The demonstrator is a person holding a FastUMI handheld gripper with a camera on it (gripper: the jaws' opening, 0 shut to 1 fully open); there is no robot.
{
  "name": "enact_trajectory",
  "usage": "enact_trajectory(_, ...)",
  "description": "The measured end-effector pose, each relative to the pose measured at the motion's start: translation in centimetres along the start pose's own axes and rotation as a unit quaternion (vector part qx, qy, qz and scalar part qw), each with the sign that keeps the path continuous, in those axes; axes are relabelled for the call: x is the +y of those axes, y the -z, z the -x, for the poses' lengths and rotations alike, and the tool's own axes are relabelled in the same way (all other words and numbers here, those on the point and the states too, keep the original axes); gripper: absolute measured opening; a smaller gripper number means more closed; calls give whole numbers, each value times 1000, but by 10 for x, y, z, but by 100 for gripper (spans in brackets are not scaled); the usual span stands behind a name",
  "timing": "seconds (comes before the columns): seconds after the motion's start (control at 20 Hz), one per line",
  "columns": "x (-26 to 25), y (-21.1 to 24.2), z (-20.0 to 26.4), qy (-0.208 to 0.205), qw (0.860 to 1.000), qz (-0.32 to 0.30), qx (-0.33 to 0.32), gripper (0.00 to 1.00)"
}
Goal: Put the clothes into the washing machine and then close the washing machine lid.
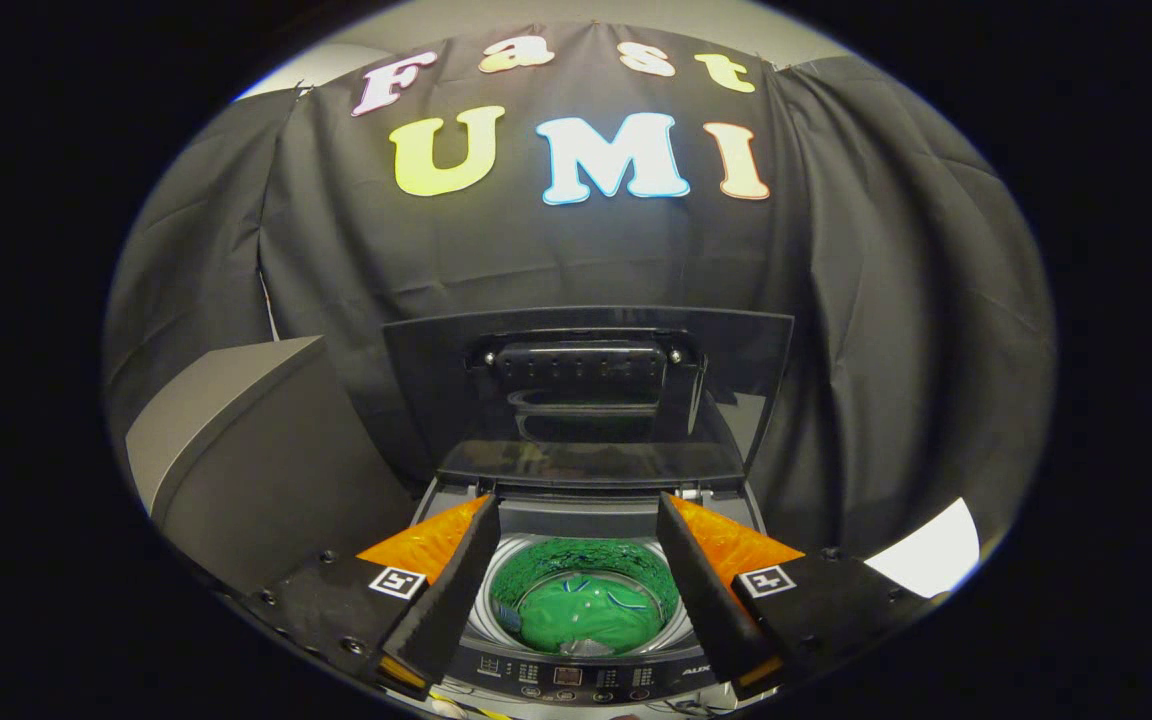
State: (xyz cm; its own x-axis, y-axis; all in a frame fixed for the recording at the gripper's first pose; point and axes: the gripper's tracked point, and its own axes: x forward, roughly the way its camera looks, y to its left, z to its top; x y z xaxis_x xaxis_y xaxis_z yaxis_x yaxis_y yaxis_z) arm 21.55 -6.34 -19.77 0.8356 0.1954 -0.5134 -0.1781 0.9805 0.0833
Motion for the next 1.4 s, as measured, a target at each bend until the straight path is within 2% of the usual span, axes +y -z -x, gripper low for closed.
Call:
enact_trajectory(0.4,2,-60,-5,6,998,9,-68,98)
enact_trajectory(0.8,3,-132,-35,13,993,24,-118,98)
enact_trajectory(1.05,4,-158,-64,19,991,17,-128,97)
enact_trajectory(1.4,-2,-163,-110,33,994,8,-105,97)
